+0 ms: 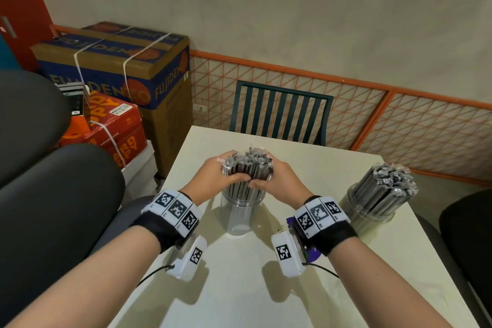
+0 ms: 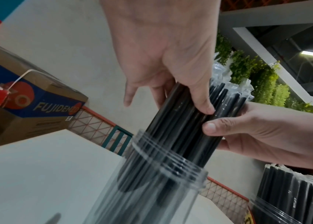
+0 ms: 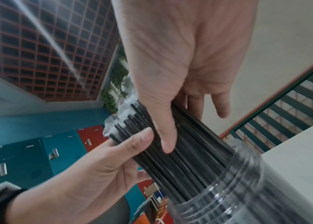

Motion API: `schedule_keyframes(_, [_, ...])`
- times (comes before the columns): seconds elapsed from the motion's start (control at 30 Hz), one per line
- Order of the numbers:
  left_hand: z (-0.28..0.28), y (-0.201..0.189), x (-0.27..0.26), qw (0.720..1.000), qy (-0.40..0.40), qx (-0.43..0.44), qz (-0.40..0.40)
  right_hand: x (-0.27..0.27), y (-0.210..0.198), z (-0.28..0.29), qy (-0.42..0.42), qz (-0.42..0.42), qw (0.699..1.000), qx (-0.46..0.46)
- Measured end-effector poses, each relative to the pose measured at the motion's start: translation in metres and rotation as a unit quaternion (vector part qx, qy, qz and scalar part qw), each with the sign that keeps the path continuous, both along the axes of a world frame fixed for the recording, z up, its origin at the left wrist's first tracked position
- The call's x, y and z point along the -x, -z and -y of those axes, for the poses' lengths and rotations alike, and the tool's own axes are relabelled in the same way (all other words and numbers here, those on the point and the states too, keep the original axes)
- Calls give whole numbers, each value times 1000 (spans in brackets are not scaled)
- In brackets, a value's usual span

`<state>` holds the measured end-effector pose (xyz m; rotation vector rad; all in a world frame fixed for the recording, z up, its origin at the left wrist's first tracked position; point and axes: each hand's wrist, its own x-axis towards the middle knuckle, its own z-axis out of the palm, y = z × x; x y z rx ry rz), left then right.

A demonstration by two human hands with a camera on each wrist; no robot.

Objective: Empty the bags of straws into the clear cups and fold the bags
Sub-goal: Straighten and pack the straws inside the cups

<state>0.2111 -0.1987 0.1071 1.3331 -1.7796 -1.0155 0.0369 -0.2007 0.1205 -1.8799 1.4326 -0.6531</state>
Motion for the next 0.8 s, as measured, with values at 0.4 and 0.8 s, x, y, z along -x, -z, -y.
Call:
schedule_keyframes(0.4, [4, 5, -2, 995, 61, -79, 19, -5, 18, -10, 9, 33, 999, 0])
schedule_keyframes(0.8, [2, 5, 8, 999, 16, -36, -38, -15, 21, -13, 78, 62, 995, 12])
